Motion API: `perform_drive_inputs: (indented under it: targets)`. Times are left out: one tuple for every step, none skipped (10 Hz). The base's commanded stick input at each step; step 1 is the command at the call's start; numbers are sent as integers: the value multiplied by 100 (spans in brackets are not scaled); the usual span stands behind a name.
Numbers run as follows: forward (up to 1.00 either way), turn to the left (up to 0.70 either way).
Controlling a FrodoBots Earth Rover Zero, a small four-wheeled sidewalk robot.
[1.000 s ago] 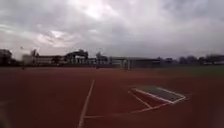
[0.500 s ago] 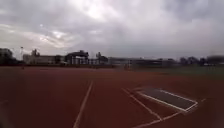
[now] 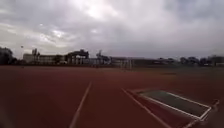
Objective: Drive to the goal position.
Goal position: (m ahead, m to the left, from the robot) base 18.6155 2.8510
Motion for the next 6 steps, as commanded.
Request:
perform_drive_inputs:
  targets:
    - [70, 0]
    - [70, 0]
    - [70, 0]
    - [70, 0]
    - [70, 0]
    - [70, 0]
